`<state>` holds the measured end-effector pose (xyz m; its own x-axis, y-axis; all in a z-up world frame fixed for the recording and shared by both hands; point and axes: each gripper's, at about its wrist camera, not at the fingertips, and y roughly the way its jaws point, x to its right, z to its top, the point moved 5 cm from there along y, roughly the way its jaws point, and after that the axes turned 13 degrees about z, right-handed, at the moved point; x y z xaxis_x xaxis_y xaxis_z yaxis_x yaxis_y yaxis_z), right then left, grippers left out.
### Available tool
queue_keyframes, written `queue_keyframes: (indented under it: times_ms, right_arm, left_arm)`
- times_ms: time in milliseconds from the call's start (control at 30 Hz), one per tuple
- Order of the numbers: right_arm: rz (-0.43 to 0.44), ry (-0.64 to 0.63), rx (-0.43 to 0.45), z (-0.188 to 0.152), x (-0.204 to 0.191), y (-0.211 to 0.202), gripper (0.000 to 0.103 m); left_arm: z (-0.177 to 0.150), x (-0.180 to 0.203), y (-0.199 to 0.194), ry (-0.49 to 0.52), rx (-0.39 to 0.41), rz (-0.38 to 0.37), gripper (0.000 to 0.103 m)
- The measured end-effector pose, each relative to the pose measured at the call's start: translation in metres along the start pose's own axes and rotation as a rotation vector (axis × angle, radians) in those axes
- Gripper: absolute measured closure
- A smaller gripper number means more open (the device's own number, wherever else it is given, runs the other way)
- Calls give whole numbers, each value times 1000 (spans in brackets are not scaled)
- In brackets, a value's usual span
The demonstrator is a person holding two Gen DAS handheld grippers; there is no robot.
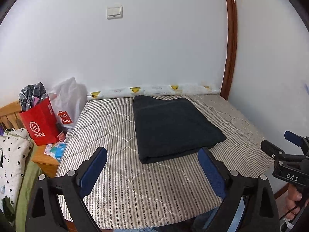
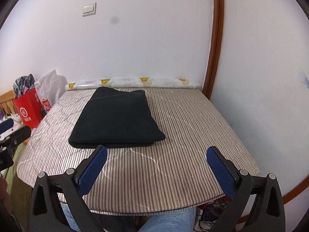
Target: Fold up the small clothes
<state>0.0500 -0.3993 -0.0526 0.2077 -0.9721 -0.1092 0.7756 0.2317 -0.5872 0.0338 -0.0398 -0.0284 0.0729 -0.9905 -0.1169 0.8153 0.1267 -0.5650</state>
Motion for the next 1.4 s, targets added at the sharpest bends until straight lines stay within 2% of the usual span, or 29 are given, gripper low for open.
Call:
queue_keyframes:
  times_ms: [300,1400]
  right_arm:
    - [-12,11,-5,-2,4,-3,2]
    - [-37,26,4,-2,8,-11,2]
  left_arm:
    - [-1,0,-2,4,4,18,7]
    - [-6,6,1,10,-13,13,7]
